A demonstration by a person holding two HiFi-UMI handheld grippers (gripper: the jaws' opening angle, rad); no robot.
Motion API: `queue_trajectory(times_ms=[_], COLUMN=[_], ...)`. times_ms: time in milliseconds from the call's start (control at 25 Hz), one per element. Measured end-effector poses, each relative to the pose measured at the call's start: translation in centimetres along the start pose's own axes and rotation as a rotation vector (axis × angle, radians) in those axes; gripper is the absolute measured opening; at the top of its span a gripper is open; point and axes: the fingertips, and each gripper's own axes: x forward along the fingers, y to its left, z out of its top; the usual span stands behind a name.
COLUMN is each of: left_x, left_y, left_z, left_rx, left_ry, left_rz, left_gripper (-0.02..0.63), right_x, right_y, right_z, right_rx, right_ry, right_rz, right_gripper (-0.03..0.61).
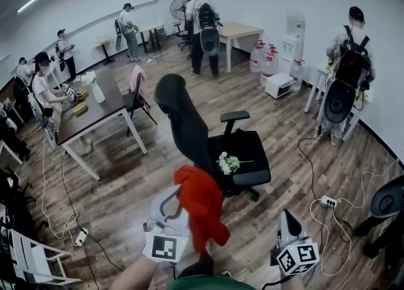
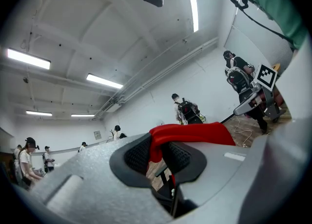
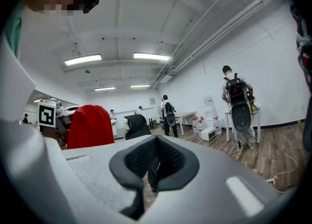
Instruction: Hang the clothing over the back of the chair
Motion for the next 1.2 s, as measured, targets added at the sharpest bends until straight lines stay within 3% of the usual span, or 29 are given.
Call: queue_trajectory(times_ms=[480, 720, 1000, 1200], left_x=[13.2, 18.8, 25.4, 29.6], left_y=[4.4, 6.8, 8.5, 10.6], left_z=[-4.6, -8.0, -12.3, -13.9], left_rx=[-0.066, -0.067, -0.125, -0.082], left_ry=[-0.062, -0.068, 0.025, 0.091], left_rz=[-0.077, -0.146, -0.15, -0.078], left_gripper=[0.063, 0.063, 0.063, 0.063], right_x=[12.1, 19.0, 26.8, 34.8], right_y=[-2.5, -2.6, -2.7, -4.9], right_z=[3.6, 3.3, 1.4, 1.5], right_rx=[-0.046, -0.042, -0.042, -0.006], right_ry=[0.007, 0.04, 0.103, 0.13], right_rz=[-0.079, -0.11, -0.029, 0.067], right_gripper=[-0.006, -0.006, -0.006, -0.006])
